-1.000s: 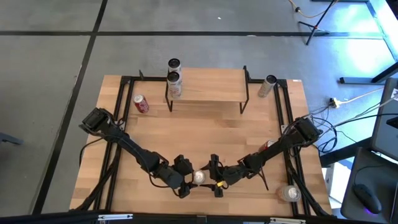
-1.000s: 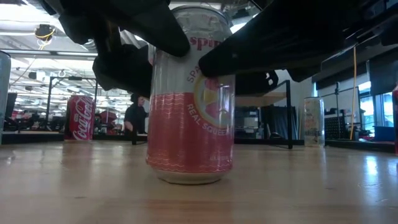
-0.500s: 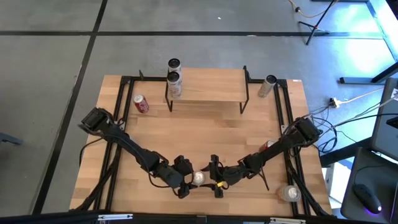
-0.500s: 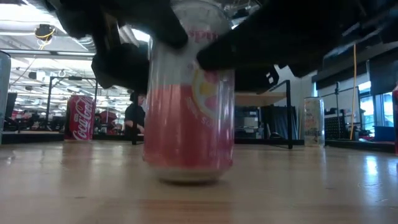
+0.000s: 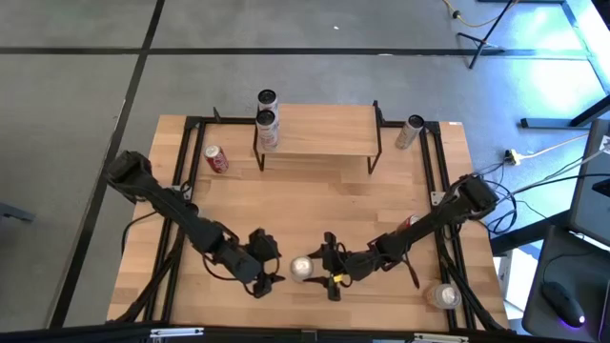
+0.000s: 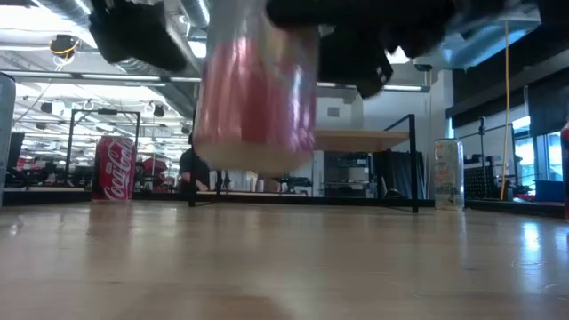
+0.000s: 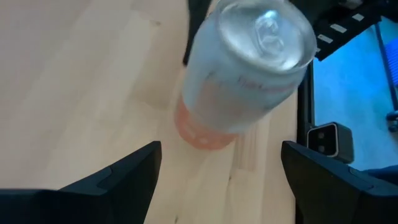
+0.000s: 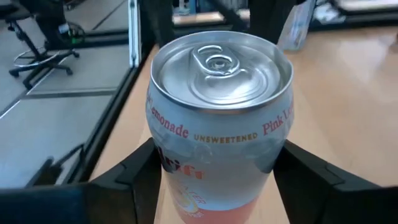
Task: Place canned beverage on shelf
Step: Put the left orange white soda can on the shelf
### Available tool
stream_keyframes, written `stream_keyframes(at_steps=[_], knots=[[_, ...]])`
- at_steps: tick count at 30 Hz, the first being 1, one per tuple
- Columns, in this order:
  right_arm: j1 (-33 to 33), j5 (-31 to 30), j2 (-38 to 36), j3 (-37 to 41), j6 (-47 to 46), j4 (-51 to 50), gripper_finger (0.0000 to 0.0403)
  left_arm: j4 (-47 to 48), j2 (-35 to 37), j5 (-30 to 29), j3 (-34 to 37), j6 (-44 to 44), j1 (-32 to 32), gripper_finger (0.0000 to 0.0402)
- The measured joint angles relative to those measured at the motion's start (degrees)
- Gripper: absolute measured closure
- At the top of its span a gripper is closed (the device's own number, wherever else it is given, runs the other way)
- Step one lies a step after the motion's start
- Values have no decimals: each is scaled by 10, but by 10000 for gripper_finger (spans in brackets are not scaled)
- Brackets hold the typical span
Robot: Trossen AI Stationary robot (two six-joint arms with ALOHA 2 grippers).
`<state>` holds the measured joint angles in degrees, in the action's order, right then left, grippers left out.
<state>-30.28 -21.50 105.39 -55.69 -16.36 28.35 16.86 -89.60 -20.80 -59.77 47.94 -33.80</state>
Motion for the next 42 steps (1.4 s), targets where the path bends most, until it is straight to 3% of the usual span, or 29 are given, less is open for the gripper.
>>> stream_keyframes(at_steps=[7, 13, 22, 25, 29, 32, 42], knots=[[45, -30, -54, -49, 4, -99, 166, 93, 103, -9, 0, 17, -5, 84], [115, -34, -97, -135, 33, -245, 164, 149, 179, -38, 0, 15, -5, 83], [258, -29, -105, -262, 98, -391, 163, 162, 221, -77, 0, -3, -3, 83], [317, 0, -105, -276, 116, -409, 163, 162, 222, -77, 0, -4, -3, 83], [398, 95, -104, -279, 124, -410, 162, 157, 222, -77, 0, -15, -3, 83], [446, 132, -98, -278, 139, -409, 162, 153, 222, -77, 0, -18, -3, 83], [522, 201, -41, -278, 166, -326, 162, 151, 222, -90, 0, -7, 19, 83]])
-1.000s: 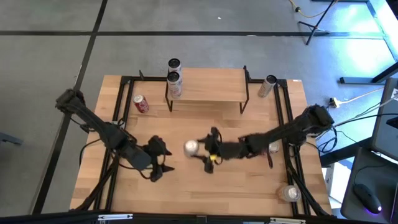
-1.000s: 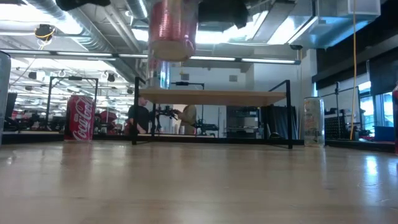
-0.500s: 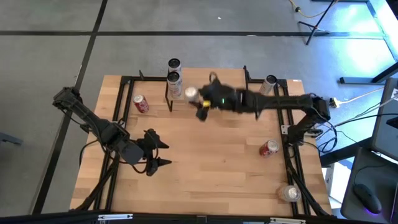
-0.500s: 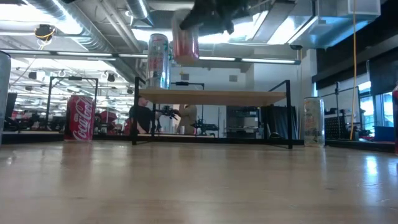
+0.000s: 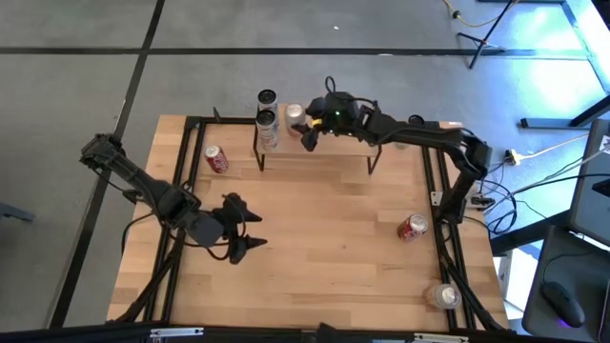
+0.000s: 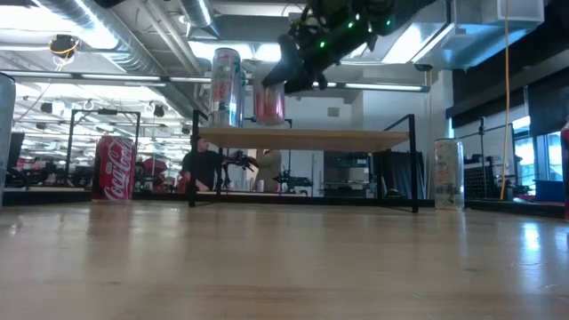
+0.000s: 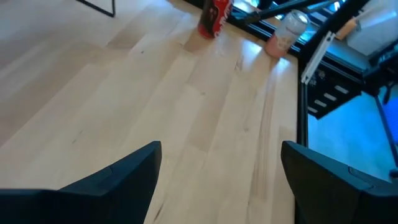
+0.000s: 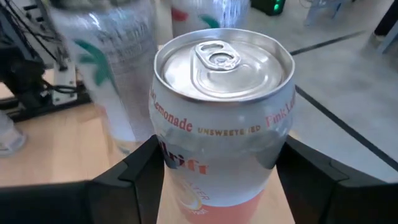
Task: Place canned beverage on shelf
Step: Put the left orange white soda can on the shelf, then put the orange soda can aligned with the other orange soda can on the shelf
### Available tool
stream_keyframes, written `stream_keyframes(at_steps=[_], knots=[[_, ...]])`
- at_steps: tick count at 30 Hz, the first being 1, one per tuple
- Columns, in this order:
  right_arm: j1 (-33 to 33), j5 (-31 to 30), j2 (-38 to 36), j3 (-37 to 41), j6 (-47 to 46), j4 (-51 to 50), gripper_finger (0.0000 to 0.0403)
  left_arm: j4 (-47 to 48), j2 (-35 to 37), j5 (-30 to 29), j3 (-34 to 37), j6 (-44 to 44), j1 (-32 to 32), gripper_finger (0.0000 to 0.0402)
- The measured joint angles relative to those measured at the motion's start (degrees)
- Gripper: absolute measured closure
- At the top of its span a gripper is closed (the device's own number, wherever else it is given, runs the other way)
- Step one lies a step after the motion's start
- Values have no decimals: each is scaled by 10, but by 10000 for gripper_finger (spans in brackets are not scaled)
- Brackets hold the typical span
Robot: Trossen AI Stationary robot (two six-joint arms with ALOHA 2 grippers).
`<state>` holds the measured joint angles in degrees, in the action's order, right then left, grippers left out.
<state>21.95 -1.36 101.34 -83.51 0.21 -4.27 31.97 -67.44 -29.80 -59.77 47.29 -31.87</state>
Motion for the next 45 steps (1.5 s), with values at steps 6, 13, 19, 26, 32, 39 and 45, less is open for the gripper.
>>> stream_keyframes(at_steps=[6, 13, 19, 26, 32, 39, 45], knots=[[2, 0, 17, -1, 1, 29, 162, 0, 0, 0, 0, 4, 5, 83], [2, -4, 30, 0, 1, 37, 162, 0, 0, 4, 0, 6, 5, 83], [2, -6, 33, -1, 2, 38, 162, 0, 0, 9, 0, 7, 5, 83], [2, -12, 44, 0, 3, 43, 161, -5, 0, 12, 0, 8, 5, 83], [2, -30, 43, 0, 3, 42, 128, -8, 0, 25, 0, 8, 5, 83], [2, -56, 33, -1, 3, 30, 56, -13, 0, 25, 0, 8, 5, 83], [2, -56, -14, -1, 3, -16, 29, -13, 0, 25, 0, 7, 5, 83]])
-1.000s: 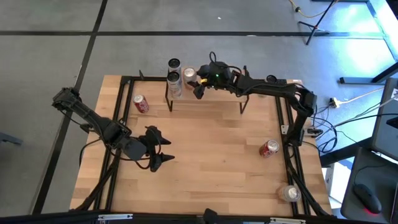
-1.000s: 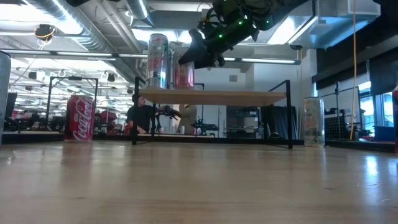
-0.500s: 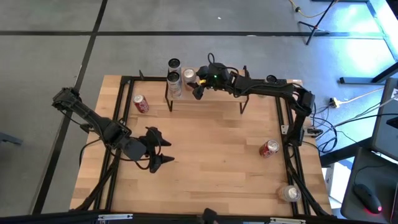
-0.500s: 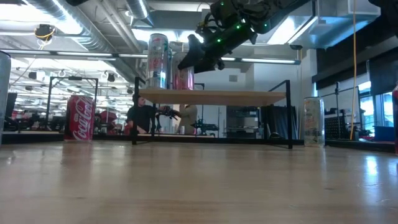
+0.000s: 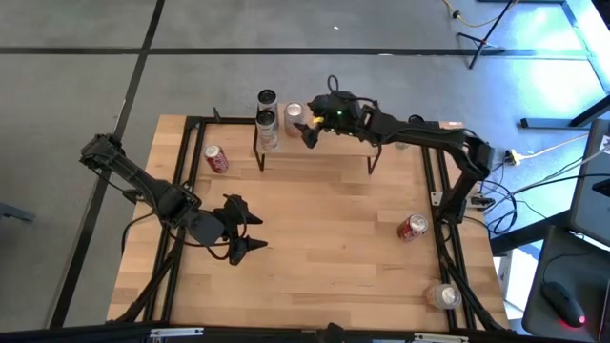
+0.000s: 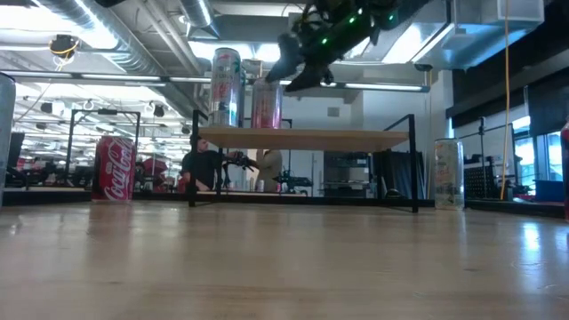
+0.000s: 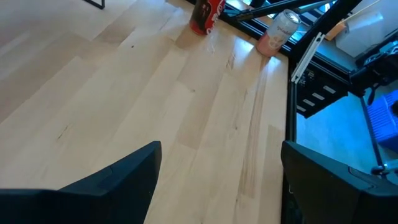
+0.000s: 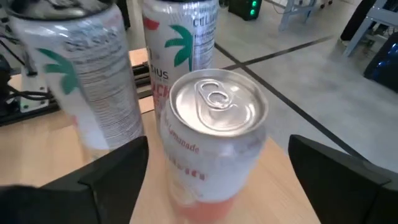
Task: Place canned beverage on shelf
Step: Put the orange soda can aligned with the other orange soda can on the shelf
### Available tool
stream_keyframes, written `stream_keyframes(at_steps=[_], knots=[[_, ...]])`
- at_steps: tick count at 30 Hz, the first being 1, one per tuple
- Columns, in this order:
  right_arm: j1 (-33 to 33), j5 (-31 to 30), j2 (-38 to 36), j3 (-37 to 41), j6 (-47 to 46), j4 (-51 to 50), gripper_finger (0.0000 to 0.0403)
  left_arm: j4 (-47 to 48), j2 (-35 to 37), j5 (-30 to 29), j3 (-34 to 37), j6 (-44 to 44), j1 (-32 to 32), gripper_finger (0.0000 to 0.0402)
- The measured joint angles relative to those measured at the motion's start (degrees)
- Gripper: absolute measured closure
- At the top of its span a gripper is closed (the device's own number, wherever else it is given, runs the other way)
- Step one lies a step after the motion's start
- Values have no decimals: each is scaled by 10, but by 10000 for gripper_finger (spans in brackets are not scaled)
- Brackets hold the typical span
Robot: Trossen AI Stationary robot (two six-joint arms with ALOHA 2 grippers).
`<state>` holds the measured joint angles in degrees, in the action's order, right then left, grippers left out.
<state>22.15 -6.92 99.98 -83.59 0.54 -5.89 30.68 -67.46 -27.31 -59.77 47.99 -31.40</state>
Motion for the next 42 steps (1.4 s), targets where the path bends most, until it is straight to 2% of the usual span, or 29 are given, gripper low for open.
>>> stream_keyframes(at_steps=[7, 14, 19, 25, 33, 38, 42], knots=[[-30, 18, -116, -17, -27, -144, 34, -12, 0, 0, 0, -1, 0, 83], [-141, 26, -186, -94, -114, -357, 40, -18, 0, 0, 0, -1, 0, 83], [-261, 41, -185, -144, -233, -490, 40, -18, 0, 0, 0, -20, -3, 83], [-416, 51, -184, -143, -448, -602, 40, -18, 0, -1, 0, -53, -7, 83], [-601, 27, -162, -142, -716, -747, 40, -18, 0, -2, 0, -66, -6, 83], [-682, 84, -130, -142, -802, -843, 40, -18, 0, -2, 0, -66, -6, 83], [-728, 114, -125, -116, -813, -839, 40, -18, 0, -2, 0, -66, -6, 83]])
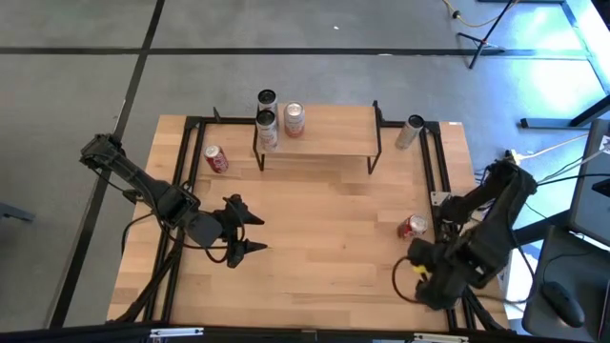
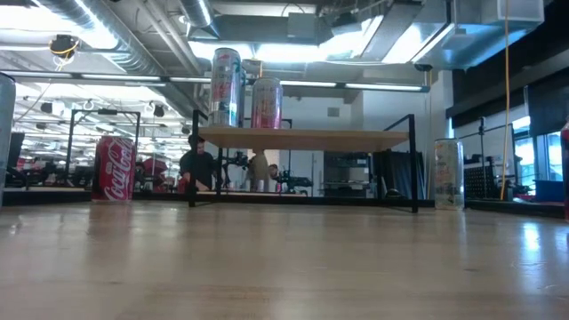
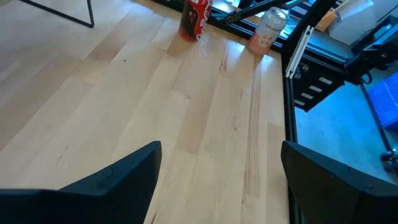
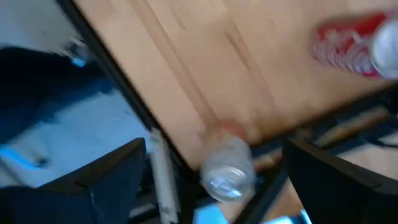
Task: Place canned beverage on shelf
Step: Put the orange soda can aligned with the other orange soda can on the shelf
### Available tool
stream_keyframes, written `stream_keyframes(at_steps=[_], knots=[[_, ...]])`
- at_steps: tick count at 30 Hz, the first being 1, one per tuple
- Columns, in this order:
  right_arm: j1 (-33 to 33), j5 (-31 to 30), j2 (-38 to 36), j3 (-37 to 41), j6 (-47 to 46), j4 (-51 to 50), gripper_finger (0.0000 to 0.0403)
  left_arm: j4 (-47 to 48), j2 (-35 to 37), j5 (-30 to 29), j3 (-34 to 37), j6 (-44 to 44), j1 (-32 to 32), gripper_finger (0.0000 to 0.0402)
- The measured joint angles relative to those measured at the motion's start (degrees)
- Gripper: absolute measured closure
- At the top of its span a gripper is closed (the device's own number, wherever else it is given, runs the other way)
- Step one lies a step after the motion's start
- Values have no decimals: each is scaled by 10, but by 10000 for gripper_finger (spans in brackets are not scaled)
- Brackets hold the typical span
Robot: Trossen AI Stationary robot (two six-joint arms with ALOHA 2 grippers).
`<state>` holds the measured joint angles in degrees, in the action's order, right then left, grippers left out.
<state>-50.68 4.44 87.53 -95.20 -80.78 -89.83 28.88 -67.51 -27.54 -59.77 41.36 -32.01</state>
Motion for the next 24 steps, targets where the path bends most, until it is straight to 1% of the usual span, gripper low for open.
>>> stream_keyframes(at_steps=[5, 10, 15, 21, 24], knots=[[-46, 52, 1, 57, -8, 6, 40, 0, 0, 0, 0, 0, 0, 83], [-95, 56, 1, 104, -4, 14, 40, 0, 0, 0, 0, 1, 0, 83], [-117, 59, 0, 142, -3, 66, 40, 0, 0, 1, 0, 3, 0, 83], [-141, 97, 0, 178, -11, 142, 40, 0, 0, 1, 0, 4, 0, 83], [-151, 97, 0, 191, -25, 149, 40, 0, 0, 1, 0, 4, 0, 83]])
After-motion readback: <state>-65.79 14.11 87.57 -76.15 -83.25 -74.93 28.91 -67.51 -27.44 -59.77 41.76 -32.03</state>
